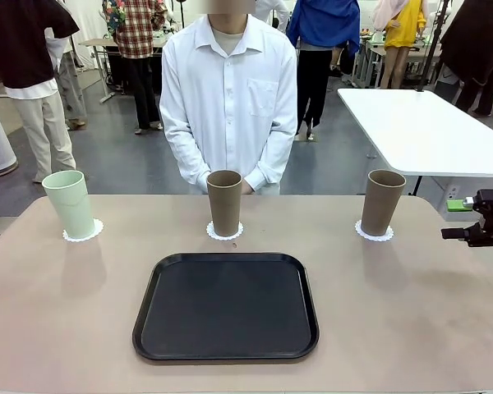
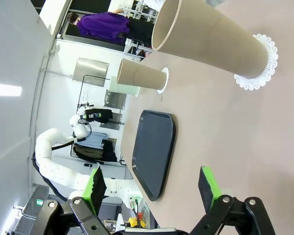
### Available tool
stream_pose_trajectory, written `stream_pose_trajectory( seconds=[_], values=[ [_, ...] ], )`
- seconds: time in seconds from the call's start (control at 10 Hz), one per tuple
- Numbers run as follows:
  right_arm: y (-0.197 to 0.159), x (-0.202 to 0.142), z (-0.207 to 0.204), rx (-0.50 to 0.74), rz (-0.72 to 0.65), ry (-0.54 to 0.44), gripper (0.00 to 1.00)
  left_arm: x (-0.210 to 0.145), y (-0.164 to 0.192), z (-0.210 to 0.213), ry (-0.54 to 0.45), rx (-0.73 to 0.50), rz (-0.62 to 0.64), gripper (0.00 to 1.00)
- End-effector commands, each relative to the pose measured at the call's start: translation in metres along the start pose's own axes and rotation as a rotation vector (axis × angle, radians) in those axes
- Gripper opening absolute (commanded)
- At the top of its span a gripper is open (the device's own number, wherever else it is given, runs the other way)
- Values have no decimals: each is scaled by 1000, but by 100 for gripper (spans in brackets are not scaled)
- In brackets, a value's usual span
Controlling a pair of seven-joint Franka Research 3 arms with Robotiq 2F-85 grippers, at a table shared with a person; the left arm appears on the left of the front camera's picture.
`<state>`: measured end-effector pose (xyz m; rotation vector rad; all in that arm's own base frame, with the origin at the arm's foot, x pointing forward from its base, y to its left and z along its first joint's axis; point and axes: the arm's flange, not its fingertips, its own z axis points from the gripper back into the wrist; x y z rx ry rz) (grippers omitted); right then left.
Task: Place coasters on the table and set cups on them.
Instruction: Take one Reusable plastic cup from the Flat Tray and place it on a coaster set by the human.
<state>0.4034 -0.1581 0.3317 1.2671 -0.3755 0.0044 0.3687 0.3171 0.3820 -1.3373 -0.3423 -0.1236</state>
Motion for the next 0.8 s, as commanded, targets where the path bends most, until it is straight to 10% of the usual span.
stream_pose_trajectory(
  seconds=[0.0,0.7],
  values=[
    [0,0,0,0,-2,1,100,0,-4,0,-2,3,2,100],
    [0,0,0,0,-2,1,100,0,-4,0,-2,3,2,100]
  ],
)
